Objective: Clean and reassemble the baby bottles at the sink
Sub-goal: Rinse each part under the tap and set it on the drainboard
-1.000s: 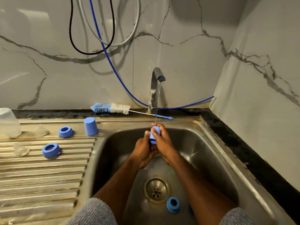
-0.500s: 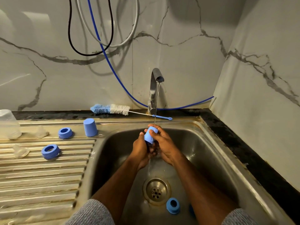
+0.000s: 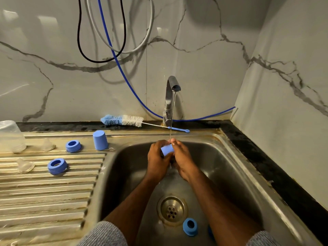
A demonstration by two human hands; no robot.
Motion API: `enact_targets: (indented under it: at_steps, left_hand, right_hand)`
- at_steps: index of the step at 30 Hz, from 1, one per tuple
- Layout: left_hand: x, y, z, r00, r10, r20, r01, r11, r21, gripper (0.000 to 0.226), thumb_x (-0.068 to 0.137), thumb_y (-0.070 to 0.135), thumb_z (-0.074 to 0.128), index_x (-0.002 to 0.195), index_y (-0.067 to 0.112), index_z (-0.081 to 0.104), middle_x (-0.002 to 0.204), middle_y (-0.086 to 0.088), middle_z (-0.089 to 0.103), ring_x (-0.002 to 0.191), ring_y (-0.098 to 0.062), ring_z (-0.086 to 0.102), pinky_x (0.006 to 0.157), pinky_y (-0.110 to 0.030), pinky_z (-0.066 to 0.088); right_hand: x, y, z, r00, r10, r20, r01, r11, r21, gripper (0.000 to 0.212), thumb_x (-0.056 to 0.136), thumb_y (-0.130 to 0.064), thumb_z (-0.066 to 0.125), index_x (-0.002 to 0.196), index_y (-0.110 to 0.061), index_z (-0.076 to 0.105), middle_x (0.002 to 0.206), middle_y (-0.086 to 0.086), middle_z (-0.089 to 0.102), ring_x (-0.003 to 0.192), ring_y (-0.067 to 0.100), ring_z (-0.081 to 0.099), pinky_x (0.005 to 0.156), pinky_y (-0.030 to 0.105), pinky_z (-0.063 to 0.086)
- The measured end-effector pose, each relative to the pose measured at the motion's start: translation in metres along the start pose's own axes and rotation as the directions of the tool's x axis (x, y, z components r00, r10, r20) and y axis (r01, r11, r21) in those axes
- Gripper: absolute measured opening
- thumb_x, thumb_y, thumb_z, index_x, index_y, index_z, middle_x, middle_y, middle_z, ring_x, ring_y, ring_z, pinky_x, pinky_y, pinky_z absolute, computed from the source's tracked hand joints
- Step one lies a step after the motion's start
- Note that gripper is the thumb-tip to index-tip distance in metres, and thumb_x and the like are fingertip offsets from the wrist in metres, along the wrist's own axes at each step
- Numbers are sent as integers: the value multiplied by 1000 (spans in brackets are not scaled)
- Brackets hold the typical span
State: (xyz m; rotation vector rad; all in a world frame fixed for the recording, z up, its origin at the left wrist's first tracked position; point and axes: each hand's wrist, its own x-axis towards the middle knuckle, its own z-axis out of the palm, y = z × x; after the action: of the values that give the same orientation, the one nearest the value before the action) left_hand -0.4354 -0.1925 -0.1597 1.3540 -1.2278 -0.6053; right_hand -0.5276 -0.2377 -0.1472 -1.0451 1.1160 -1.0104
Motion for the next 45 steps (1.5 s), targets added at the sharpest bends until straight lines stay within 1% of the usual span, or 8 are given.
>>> enact_targets:
  at_steps: [4,15,21,24,27,33,35,45]
  left_hand:
    - [2,0,-8,999,-17,-30,15,996,-92,48,79,0,81,124,7,63,118,-6,68,109,-18,66,95,-37,57]
    - [4,3,-10,978,-208,-10,187,898,-399,41,89,3,71,126,15,61,114,-8,72,102,-16,72,92,-34,59]
    - [7,-9,-16,975,-220,31,221,954,-200,50,86,1,74,133,16,62,122,-6,70,104,-13,71,89,-37,61]
    - [7,-13,-17,969,-209,129,230,955,-186,63,87,4,74,144,14,51,129,-6,68,113,-13,67,97,-39,57]
    - [7,-16,-17,946,-283,159,316,916,-248,61,95,15,67,150,12,42,129,-10,68,110,-15,69,92,-32,59]
    - [12,-27,-20,902,-428,-58,422,902,-88,26,96,4,59,121,5,66,115,-16,69,110,-30,65,102,-49,51]
    - [13,-28,-21,895,-435,-100,431,900,-63,24,92,2,63,115,4,69,110,-16,71,108,-30,65,101,-47,51]
    - [11,-31,-20,914,-403,-50,403,915,-12,20,89,-2,62,106,3,72,101,-13,72,96,-25,68,90,-40,57]
  right_hand:
    - [2,2,-4,999,3,-42,-9,990,-138,24,103,-49,45,105,-32,62,103,5,68,90,20,64,75,33,53]
    - [3,-1,-7,997,57,47,-67,967,245,26,105,-18,45,124,-8,60,121,16,65,100,28,66,72,34,56]
    - [0,-4,-13,971,4,238,107,886,-452,39,96,-4,58,128,-25,54,134,5,60,112,18,61,83,24,53]
    - [1,2,-16,975,-79,209,191,780,-596,53,92,-8,68,141,-21,52,137,3,57,123,20,56,101,33,51]
    - [1,9,-18,969,-200,147,242,628,-740,46,84,-16,79,127,-19,62,120,1,62,111,18,60,93,30,52]
    - [0,12,-17,979,-43,201,194,521,-831,39,75,-21,86,111,-16,73,108,1,73,99,16,66,86,29,52]
    - [0,11,-19,982,-134,132,182,503,-845,41,74,-22,87,112,-19,72,107,-2,71,97,13,64,82,26,49]
    - [0,15,-13,983,7,181,159,448,-880,33,74,-23,87,103,-12,73,100,7,73,91,22,70,79,34,58]
